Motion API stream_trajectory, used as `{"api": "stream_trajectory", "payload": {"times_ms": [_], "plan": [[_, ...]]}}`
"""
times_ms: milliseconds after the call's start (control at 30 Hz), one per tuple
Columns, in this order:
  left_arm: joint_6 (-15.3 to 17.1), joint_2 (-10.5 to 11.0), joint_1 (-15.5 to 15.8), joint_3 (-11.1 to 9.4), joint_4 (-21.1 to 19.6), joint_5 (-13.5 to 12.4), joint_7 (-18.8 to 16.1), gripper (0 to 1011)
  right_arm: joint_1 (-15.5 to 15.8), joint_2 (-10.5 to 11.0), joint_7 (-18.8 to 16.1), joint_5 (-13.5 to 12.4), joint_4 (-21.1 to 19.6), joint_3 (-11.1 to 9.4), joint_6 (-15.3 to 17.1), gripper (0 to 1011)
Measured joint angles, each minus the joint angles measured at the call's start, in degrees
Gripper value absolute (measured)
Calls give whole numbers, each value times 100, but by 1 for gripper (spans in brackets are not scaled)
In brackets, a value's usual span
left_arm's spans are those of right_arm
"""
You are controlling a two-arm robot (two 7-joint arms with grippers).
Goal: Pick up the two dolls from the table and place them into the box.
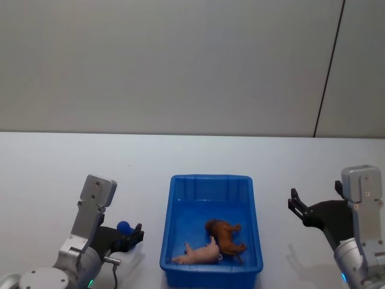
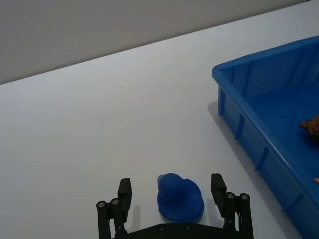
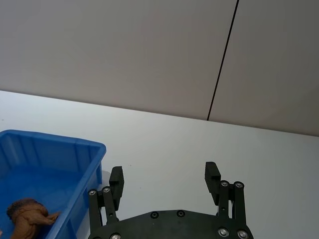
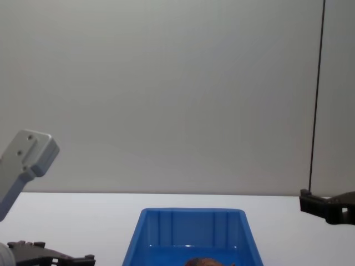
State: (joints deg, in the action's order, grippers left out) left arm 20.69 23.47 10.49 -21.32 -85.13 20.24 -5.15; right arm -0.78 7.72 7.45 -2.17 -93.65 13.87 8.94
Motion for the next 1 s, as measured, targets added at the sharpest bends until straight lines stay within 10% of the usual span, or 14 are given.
{"api": "stream_trajectory", "payload": {"times_ms": [367,1000], "plan": [[-19,-109,124,14,305,-46,162,961,0,0,0,0,0,0,0,1003],[-390,-266,272,48,795,16,389,388,0,0,0,0,0,0,0,1003]]}}
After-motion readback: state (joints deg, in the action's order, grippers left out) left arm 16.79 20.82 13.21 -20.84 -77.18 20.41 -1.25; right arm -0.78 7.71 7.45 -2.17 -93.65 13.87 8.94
